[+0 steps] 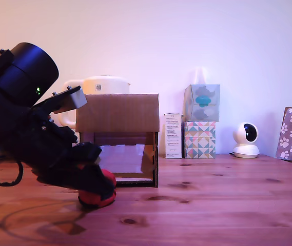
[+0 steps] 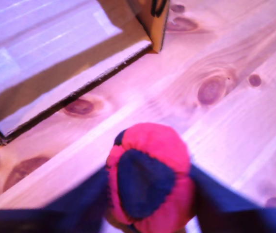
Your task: Drop the footbag into the cardboard dice tower
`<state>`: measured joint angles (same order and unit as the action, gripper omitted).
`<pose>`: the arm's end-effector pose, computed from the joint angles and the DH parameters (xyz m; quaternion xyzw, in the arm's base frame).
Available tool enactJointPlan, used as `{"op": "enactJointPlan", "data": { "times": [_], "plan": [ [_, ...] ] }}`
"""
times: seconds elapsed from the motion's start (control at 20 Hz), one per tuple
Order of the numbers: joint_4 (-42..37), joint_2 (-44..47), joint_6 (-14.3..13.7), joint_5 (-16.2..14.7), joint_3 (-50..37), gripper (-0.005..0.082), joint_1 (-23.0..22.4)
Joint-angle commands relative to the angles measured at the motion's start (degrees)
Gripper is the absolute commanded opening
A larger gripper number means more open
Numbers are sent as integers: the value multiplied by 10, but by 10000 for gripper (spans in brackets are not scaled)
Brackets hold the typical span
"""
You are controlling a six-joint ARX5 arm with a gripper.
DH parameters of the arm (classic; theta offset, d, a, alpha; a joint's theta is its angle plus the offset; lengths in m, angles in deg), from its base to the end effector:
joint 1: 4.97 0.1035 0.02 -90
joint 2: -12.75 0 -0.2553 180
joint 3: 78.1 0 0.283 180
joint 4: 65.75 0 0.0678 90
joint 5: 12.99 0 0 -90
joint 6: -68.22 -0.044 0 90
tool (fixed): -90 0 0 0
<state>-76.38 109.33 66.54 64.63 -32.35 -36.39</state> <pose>0.2619 -0.1710 0.0662 0.0696 0.3338 -0.3552 0.8704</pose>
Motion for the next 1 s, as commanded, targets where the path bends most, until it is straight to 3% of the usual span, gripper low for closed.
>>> {"op": "enactJointPlan", "data": {
  "times": [0.0,0.2,0.4,0.6,0.7,0.95],
  "plan": [
    [14,-10,7,-16,-4,90,-1],
    [98,-114,17,-43,-4,90,-1],
    [146,-246,17,-36,-4,90,-1],
    [179,-320,12,-16,-4,90,-1],
    [145,-337,12,5,-4,90,-1],
    [-54,-314,10,68,-4,90,0]
  ]
}}
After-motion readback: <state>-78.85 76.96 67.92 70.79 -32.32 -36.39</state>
